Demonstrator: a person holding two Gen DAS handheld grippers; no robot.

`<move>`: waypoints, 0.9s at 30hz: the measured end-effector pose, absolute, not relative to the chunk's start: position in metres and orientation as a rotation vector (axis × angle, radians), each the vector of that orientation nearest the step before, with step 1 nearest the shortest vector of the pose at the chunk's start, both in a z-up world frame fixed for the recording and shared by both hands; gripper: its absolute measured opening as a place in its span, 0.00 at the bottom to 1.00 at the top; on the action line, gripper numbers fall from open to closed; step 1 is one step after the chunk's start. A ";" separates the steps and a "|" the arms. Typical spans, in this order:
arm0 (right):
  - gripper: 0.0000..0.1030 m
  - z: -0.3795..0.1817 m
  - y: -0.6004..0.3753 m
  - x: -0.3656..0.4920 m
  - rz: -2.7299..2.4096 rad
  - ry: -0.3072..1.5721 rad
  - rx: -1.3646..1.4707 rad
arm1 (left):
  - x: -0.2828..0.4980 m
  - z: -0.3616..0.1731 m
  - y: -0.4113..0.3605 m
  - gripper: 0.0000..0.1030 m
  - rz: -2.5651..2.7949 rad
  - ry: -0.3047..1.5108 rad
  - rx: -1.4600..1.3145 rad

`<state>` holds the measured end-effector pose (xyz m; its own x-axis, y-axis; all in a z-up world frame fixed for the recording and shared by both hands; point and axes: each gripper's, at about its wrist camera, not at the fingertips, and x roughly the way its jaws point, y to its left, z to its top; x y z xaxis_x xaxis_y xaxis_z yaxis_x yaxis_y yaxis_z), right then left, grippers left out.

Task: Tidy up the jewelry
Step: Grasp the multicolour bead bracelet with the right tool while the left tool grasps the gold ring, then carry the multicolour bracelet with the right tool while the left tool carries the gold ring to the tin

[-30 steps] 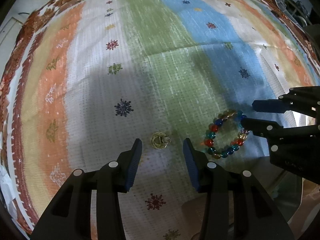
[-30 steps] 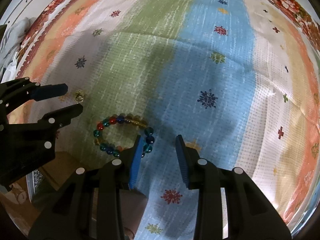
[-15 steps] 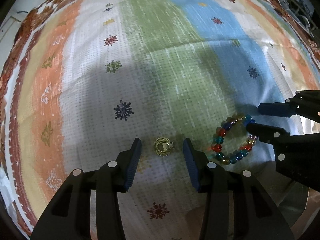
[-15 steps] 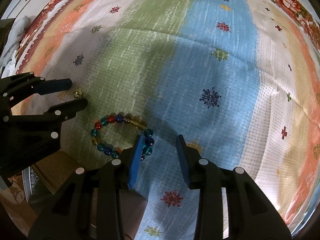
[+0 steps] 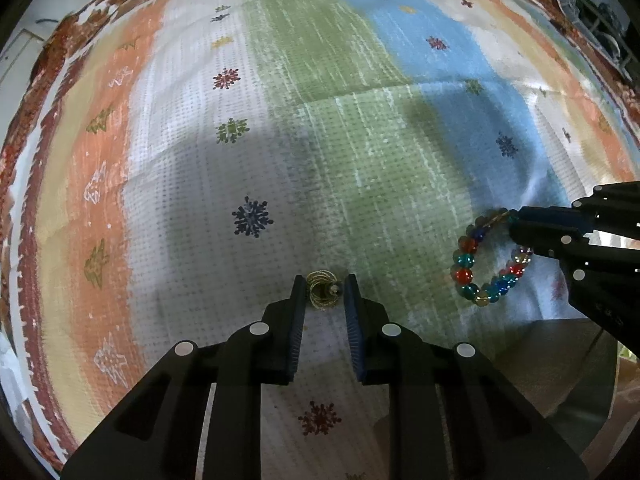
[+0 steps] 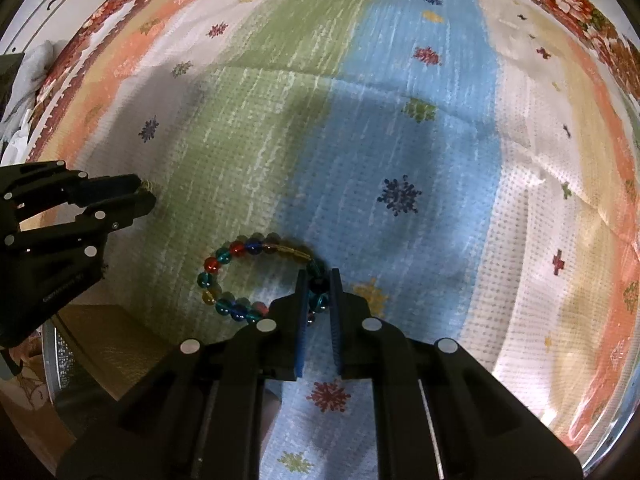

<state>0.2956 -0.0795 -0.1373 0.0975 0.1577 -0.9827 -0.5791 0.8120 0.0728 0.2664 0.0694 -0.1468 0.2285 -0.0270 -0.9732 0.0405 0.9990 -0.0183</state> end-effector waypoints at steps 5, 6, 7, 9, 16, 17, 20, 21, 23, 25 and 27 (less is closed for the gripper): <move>0.11 -0.116 -0.091 0.301 0.577 1.332 -0.350 | 0.263 -0.133 0.073 0.17 -0.053 1.313 0.001; 0.11 -0.111 -0.091 0.301 0.580 1.320 -0.344 | 0.264 -0.131 0.072 0.17 -0.054 1.307 -0.003; 0.11 -0.106 -0.090 0.300 0.584 1.310 -0.342 | 0.264 -0.129 0.072 0.17 -0.056 1.302 -0.005; 0.11 -0.095 -0.088 0.296 0.591 1.292 -0.338 | 0.261 -0.123 0.071 0.17 -0.059 1.288 -0.009; 0.11 -0.068 -0.080 0.289 0.617 1.234 -0.325 | 0.247 -0.095 0.067 0.17 -0.077 1.236 -0.023; 0.11 -0.066 -0.076 0.289 0.620 1.229 -0.325 | 0.246 -0.091 0.069 0.17 -0.079 1.227 -0.027; 0.11 -0.059 -0.071 0.287 0.631 1.210 -0.326 | 0.252 -0.084 0.069 0.17 -0.079 1.202 -0.035; 0.11 -0.057 -0.071 0.286 0.631 1.204 -0.325 | 0.251 -0.081 0.069 0.17 -0.076 1.192 -0.041; 0.10 -0.052 -0.071 0.285 0.633 1.194 -0.321 | 0.250 -0.076 0.068 0.10 -0.080 1.180 -0.045; 0.10 -0.048 -0.072 0.283 0.636 1.187 -0.320 | 0.246 -0.072 0.066 0.10 -0.086 1.170 -0.042; 0.10 -0.047 -0.073 0.283 0.635 1.185 -0.318 | 0.245 -0.071 0.065 0.10 -0.088 1.168 -0.038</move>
<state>0.2828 -0.0727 -0.0474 0.2315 0.2913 -0.9282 -0.6119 0.7853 0.0939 0.2454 0.0648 -0.0709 0.3888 -0.0891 -0.9170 0.0491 0.9959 -0.0760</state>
